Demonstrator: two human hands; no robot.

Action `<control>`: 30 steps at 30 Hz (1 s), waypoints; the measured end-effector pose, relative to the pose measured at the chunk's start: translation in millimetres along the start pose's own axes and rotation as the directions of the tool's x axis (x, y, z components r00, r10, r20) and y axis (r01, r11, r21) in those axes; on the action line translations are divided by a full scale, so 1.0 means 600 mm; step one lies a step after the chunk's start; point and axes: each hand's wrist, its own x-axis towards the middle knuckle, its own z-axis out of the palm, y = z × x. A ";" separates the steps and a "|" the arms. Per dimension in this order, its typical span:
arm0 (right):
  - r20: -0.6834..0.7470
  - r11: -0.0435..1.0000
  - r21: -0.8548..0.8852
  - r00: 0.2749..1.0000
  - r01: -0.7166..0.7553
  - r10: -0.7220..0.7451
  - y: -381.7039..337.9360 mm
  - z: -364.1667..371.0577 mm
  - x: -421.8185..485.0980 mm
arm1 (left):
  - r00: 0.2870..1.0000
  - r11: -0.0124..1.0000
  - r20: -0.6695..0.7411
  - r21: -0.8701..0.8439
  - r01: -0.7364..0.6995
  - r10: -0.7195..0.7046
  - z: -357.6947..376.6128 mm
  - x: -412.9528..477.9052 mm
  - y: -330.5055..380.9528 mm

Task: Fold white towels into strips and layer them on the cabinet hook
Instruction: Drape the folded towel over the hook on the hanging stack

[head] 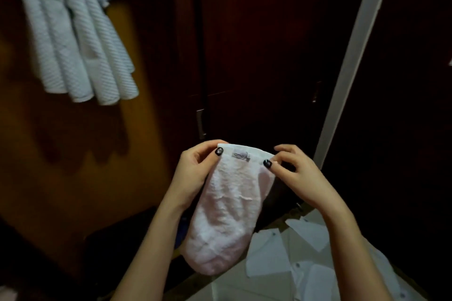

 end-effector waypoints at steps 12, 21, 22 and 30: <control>-0.003 0.920 0.363 0.988 0.147 -0.156 -0.117 0.205 -0.022 | 0.867 0.876 -0.491 0.454 0.166 0.090 -0.190 -0.168 -0.007; 0.043 0.927 0.356 0.989 0.120 -0.144 -0.132 0.261 -0.015 | 0.792 0.962 -0.610 0.208 0.178 -0.014 -0.197 -0.190 -0.016; 0.069 0.898 0.424 0.984 0.119 -0.163 -0.132 0.261 -0.015 | 0.791 0.971 -0.611 0.173 0.164 -0.025 -0.197 -0.189 -0.014; 0.264 0.547 0.832 0.932 -0.090 -0.248 -0.157 0.230 0.000 | 0.870 0.986 -0.474 -0.156 0.066 -0.134 -0.220 -0.189 0.012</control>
